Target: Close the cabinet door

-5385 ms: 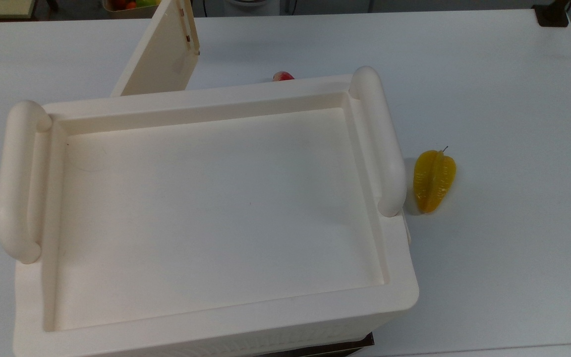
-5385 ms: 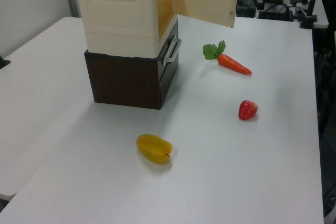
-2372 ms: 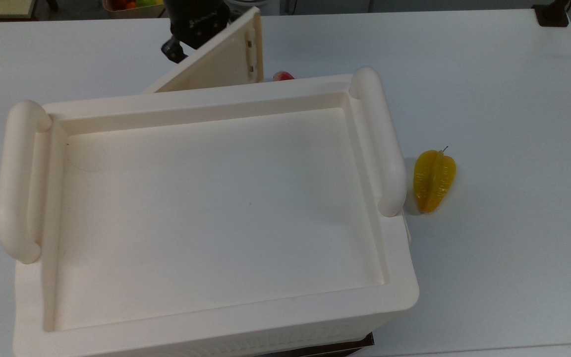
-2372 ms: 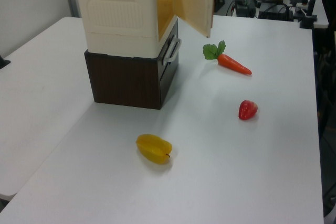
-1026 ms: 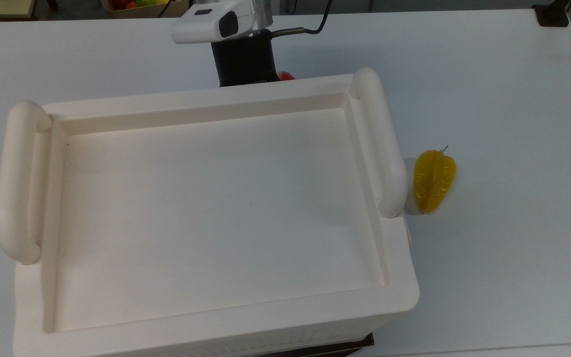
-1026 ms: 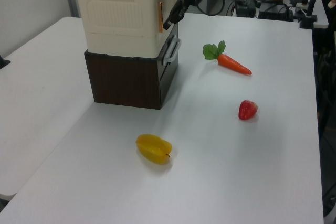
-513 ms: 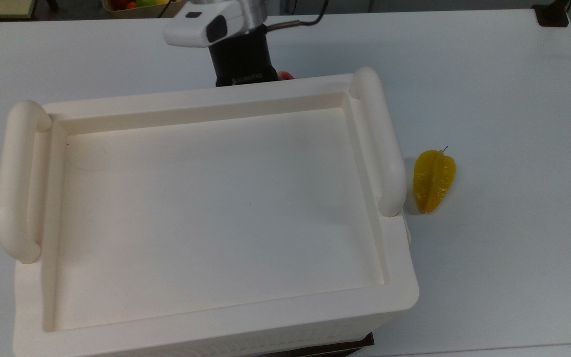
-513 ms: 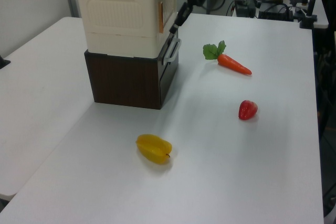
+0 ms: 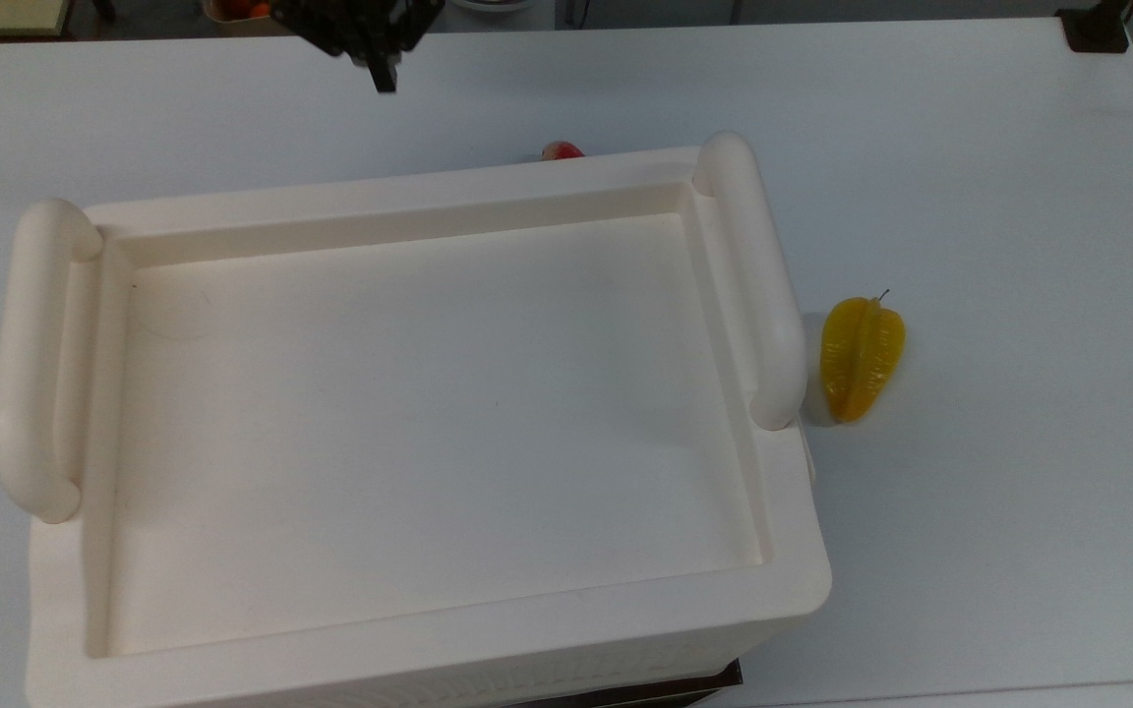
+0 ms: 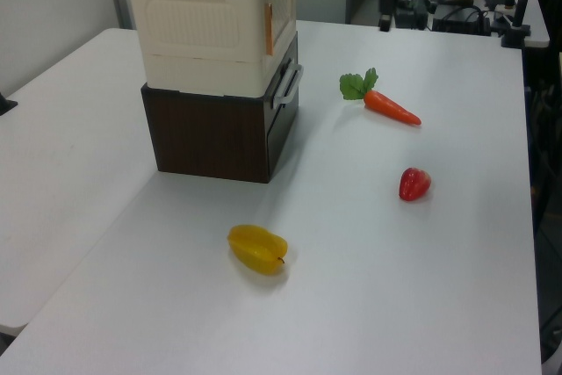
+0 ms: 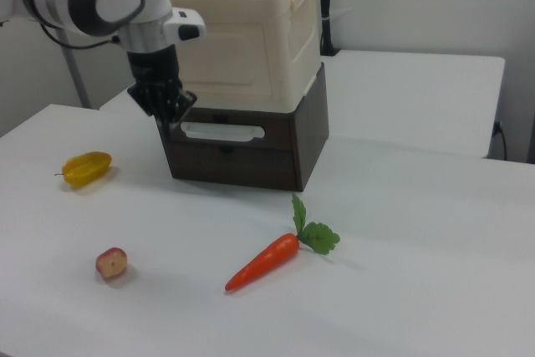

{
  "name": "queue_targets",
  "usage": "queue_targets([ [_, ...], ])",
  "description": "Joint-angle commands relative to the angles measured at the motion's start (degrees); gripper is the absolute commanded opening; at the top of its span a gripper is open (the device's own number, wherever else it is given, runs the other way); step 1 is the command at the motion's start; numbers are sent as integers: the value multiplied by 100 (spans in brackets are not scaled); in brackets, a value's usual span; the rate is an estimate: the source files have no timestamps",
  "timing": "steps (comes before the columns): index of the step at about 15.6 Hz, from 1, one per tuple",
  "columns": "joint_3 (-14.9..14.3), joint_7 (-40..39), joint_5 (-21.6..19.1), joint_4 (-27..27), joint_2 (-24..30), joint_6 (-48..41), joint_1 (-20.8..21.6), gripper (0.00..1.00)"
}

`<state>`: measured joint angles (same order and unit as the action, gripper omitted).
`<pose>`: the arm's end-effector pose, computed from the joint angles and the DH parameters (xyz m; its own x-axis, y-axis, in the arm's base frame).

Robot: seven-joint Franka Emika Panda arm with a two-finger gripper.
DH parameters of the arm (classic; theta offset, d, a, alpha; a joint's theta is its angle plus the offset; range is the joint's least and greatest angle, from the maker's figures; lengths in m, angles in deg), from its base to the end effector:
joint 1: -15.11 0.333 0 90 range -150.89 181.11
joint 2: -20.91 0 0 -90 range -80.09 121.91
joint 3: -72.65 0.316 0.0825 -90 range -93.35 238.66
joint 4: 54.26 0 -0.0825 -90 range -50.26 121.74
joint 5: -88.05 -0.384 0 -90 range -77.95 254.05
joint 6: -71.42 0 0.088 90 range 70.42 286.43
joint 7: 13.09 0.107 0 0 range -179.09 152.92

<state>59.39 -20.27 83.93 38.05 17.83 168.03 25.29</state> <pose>0.5790 -0.0209 0.5860 0.9975 0.0636 0.0298 0.0652 -0.9963 -0.0560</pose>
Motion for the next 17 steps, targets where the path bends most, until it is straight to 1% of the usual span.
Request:
queue_targets([
  [1,52,481,386,164,123,-624,63,20],
  [2,52,481,403,199,166,-730,81,27],
  [3,52,481,412,252,228,-765,63,44],
  [4,44,481,412,322,272,-766,55,82],
  [5,44,498,421,383,342,-748,54,100],
  [8,35,612,438,375,387,-853,2,100],
  [12,26,1358,438,323,404,-915,-68,100],
  [17,26,1360,456,314,404,-880,-95,100],
])
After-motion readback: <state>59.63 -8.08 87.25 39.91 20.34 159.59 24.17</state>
